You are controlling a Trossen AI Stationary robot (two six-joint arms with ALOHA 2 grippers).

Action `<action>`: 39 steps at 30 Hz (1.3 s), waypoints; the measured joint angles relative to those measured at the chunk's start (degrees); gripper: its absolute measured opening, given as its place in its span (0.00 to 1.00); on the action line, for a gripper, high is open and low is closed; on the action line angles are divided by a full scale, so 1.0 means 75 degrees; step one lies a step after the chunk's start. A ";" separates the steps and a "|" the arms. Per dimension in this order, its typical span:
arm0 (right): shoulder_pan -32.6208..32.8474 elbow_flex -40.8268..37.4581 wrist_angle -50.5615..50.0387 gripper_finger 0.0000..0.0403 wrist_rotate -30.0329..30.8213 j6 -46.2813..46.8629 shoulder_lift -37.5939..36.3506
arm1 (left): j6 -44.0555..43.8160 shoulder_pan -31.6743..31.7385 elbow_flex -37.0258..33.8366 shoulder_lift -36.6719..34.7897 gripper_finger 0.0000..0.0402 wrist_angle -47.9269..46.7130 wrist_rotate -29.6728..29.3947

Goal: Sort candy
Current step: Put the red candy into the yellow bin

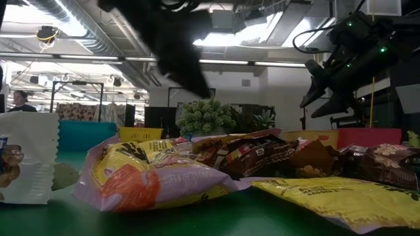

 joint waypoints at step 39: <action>0.0003 -0.0006 -0.0089 0.51 -0.0012 0.0006 0.0000 | -0.2031 -0.0437 -0.1258 0.0306 0.36 -0.0343 -0.0566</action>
